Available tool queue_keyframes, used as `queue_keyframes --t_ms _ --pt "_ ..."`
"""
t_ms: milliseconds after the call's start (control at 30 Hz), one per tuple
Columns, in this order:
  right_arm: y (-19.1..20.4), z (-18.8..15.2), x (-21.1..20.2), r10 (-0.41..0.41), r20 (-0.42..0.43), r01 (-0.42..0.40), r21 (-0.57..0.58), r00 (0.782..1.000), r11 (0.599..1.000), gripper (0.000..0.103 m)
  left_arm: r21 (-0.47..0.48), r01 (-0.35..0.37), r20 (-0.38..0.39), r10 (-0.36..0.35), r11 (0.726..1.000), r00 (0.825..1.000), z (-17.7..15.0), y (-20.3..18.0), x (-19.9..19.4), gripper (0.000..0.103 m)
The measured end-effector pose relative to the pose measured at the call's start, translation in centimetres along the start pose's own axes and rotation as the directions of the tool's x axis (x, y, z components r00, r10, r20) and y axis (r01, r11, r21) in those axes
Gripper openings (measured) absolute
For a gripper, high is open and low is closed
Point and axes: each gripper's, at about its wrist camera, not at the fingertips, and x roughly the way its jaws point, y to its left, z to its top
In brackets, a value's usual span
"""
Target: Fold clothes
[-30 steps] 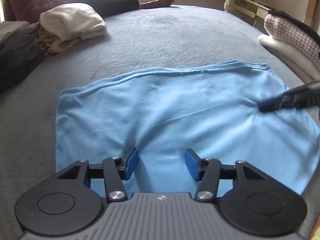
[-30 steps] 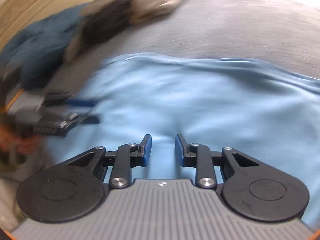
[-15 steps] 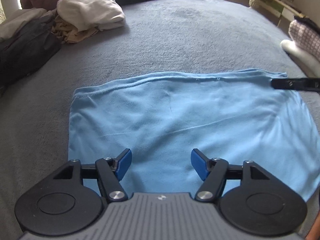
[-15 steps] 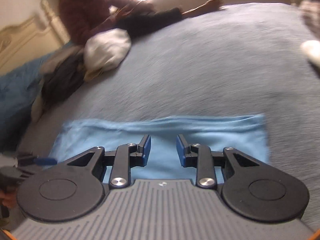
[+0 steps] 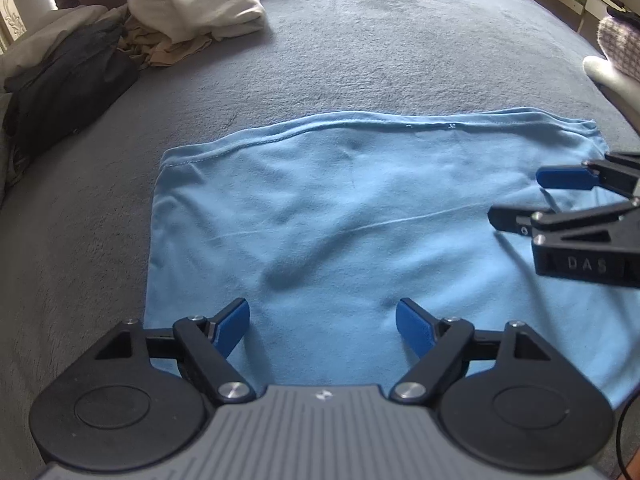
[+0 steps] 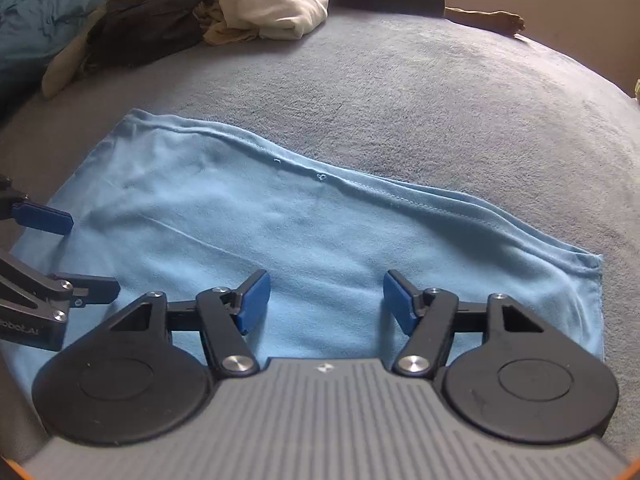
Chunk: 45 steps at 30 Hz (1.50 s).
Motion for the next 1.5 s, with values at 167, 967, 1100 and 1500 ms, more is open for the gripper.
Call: queue_keyframes --t_ms 167,967,1100,1500 --pt "1.4 -0.9 0.2 0.002 -0.019 -0.002 -0.013 1.000 1.000 0.073 -0.019 -0.010 -0.010 0.010 1.000 1.000 -0.1 0.4 0.2 0.085" --pt "3.1 -0.7 -1.5 0.042 -0.004 -0.042 -0.156 0.999 0.987 0.078 -0.056 -0.031 -0.041 0.029 0.998 0.999 -0.3 0.8 0.7 0.086" --pt "3.5 -1.0 -1.3 0.048 -0.018 -0.051 -0.174 0.999 0.983 0.078 -0.050 -0.034 -0.039 0.032 0.998 0.999 -0.4 0.8 0.7 0.087" --pt "3.9 -1.6 -0.7 0.055 -0.047 -0.063 -0.192 0.997 0.979 0.078 -0.030 -0.056 -0.032 0.055 0.998 0.998 -0.6 0.4 0.9 0.089"
